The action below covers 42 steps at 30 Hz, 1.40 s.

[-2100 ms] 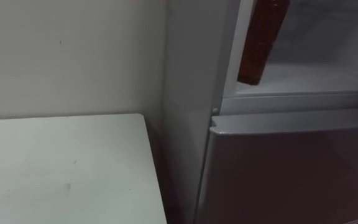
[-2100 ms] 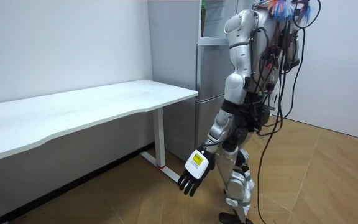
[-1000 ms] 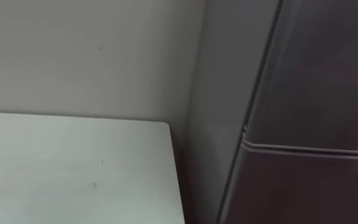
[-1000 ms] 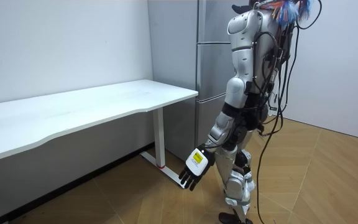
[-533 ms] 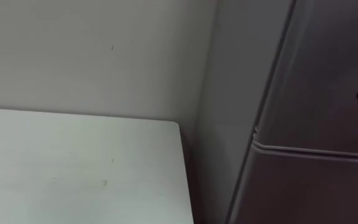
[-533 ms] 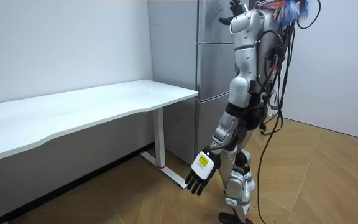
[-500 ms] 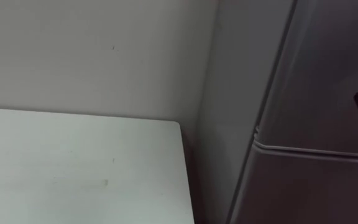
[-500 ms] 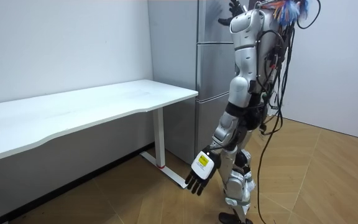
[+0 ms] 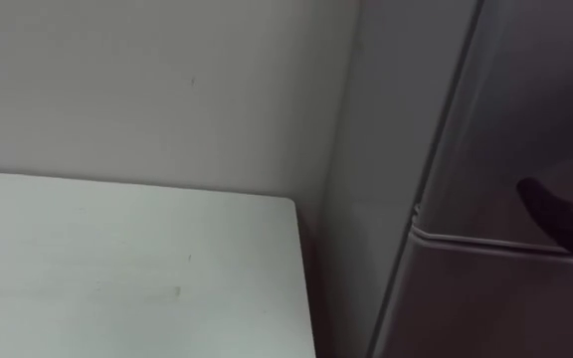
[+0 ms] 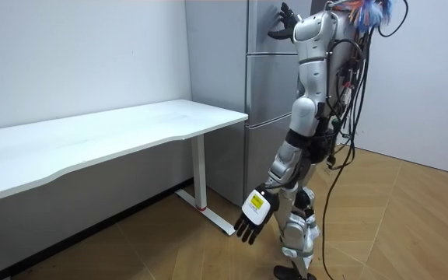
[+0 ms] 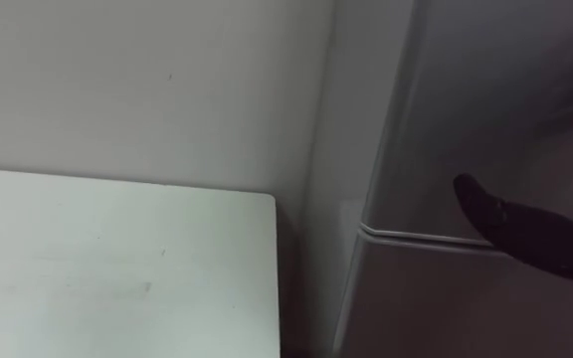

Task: Put the bottle in the upper fridge

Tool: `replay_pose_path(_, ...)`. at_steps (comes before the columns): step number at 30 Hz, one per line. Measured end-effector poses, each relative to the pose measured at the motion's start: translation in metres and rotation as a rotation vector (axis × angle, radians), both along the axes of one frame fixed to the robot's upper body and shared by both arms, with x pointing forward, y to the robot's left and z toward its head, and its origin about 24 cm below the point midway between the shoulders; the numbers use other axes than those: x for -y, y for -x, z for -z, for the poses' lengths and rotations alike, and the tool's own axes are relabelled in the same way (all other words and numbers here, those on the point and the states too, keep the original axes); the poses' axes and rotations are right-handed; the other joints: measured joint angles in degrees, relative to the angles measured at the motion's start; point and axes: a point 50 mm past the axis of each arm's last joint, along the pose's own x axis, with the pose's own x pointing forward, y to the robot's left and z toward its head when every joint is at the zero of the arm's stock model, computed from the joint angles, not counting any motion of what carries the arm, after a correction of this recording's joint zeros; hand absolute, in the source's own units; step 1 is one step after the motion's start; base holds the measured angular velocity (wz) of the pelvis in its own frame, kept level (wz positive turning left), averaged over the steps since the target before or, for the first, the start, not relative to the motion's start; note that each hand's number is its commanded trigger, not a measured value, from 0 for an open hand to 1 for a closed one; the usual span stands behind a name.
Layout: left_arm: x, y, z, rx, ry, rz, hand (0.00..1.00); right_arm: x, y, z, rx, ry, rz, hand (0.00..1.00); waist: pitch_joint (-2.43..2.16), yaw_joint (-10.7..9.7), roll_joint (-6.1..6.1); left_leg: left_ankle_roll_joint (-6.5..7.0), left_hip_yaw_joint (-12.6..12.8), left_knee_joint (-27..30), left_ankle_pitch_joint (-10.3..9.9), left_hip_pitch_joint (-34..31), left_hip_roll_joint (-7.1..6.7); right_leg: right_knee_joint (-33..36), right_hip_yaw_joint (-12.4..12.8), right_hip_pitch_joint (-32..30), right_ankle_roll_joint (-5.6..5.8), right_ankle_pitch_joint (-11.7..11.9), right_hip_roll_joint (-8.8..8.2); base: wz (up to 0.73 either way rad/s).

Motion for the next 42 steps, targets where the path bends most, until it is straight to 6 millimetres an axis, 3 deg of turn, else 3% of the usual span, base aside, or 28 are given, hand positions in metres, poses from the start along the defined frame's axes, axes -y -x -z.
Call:
replay_pose_path(9, 0.001, 0.002, 0.0, -0.009, 0.014, 0.002, 0.0, -0.002, -0.009, 0.004, -0.01, -0.005, -0.03, 0.0, -0.1, 0.18, 0.22, 0.15, -0.04, 0.38, 0.18, 0.0, -0.07, 0.03, -0.42, 0.13, -0.23, 0.42, -0.19, 0.0)
replay_pose_path(20, 0.002, 0.004, 0.001, -0.038, 0.032, 0.022, 0.0, 0.001, -0.016, 0.009, -0.031, 0.023, -0.008, 0.0, -0.11, 0.54, 0.25, 0.33, -0.23, 0.78, 0.32, -0.26, -0.19, 0.34, -3.58, 0.05, -0.39, 0.72, -1.1, 0.0)
replay_pose_path(30, -0.001, -0.003, 0.0, -0.034, 0.022, 0.02, 0.0, 0.011, -0.024, 0.023, -0.083, 0.044, 0.057, 0.0, -0.37, 1.02, -0.02, 0.51, -0.5, 1.75, 0.05, -0.31, -0.19, 0.27, -3.43, 0.63, 0.01, 1.46, -1.27, 0.01)
replay_pose_path(42, -0.004, -0.006, -0.001, -0.023, 0.011, 0.018, 0.0, 0.036, -0.022, 0.049, -0.205, 0.045, 0.172, 0.0, -0.66, 0.77, -0.07, 2.37, -1.24, 2.51, 0.6, -1.19, -0.85, -0.15, -2.32, 0.49, 1.28, 3.44, -1.85, 0.05)
